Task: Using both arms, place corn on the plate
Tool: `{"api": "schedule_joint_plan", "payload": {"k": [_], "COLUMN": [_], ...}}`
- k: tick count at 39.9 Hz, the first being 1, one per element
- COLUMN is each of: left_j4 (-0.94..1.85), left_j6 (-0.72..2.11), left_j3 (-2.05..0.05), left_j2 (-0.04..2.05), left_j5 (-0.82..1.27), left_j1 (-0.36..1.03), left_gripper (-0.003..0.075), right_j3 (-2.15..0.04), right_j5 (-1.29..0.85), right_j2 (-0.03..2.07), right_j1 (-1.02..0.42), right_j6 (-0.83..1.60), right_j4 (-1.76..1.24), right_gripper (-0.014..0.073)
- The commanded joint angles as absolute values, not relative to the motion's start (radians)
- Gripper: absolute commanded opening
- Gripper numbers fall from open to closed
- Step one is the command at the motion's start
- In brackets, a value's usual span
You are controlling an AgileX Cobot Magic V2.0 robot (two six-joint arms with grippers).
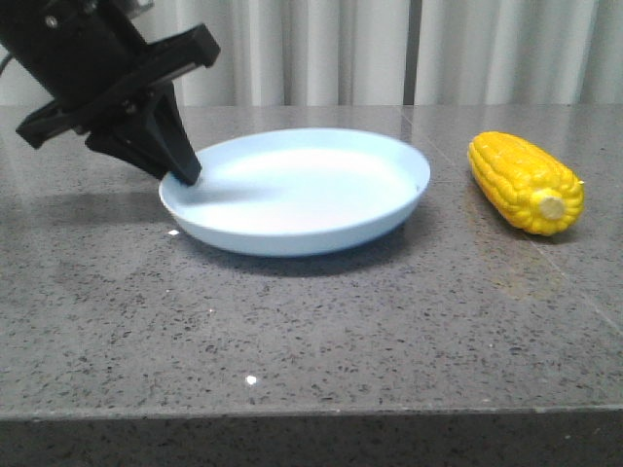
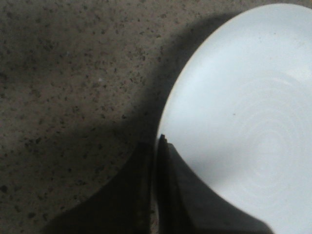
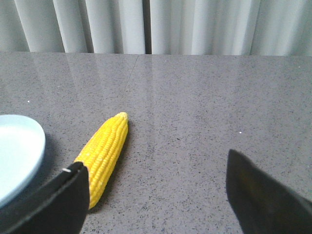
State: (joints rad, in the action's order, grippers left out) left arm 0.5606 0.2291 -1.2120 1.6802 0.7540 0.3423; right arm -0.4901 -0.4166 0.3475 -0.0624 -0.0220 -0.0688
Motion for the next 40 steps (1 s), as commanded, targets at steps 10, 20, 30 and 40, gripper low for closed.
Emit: {"api": "schedule_joint_plan", "payload": {"k": [10,20,30,40], "left_j4": [0.516,0.125,0.000,-0.050], "left_j6": [0.230,0.047,-0.014,0.000], "left_j3": [-1.280,-1.269,-1.100,-0.807], "left_j2": [1.598,1.422,1.197,0.866], "left_j5": [0.723,0.726,0.689,0.497], "left_j1": [0.348,0.330,0.226,0.169], "left_gripper": [0.0348,0.0041,-0.0020,-0.0020], "right_j3": [-0.526,-0.526,-0.526,-0.526], "right_j5": [-0.341,-0.341,-0.341,-0.341], "right_j2": [0.362,0.362,0.362,0.362], "right_j1": [-0.060,-0.060,-0.060,-0.060], "right_j6": [-0.015,-0.015,-0.015,-0.015], "right_j4": [-0.073,-0.073,-0.073,-0.073], "right_gripper": [0.0601,0.0601,0.0601,0.0601]}}
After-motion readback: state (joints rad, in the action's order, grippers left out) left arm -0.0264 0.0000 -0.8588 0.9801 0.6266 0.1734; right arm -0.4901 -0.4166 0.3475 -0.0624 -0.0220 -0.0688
